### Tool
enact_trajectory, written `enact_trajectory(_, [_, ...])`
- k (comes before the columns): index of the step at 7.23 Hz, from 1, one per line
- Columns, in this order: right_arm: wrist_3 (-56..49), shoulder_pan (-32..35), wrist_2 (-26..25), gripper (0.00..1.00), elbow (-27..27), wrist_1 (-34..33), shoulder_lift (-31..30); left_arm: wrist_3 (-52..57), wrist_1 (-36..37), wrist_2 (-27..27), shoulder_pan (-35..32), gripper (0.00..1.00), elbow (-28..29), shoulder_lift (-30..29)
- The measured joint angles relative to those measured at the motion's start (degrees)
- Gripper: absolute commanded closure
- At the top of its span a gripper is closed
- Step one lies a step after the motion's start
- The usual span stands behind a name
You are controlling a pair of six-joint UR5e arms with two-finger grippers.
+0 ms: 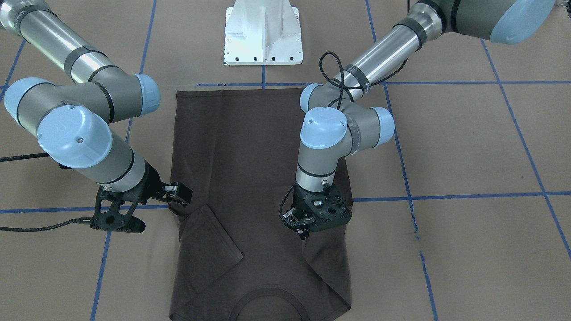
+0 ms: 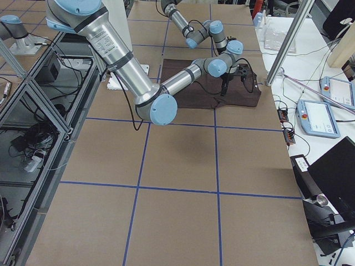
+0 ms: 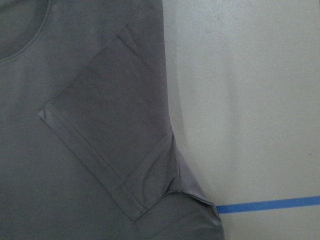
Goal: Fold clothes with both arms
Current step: 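Grasp the other sleeve with the left gripper and fold it inward, then move both grippers to the hem corners nearest the robot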
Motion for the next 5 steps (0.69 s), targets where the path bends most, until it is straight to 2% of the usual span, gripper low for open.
enact_trajectory(3, [0.6,-0.2,0.1,0.0,0.2,6.9,-2.7,1.3,-0.3,-0.6,0.0,0.0,-2.0,0.2])
enact_trajectory(5, [3.9,-1.9,-2.5,0.0,2.4,8.8,-4.8,2.5,1.5,-3.6,0.0,0.0,-8.4,3.0])
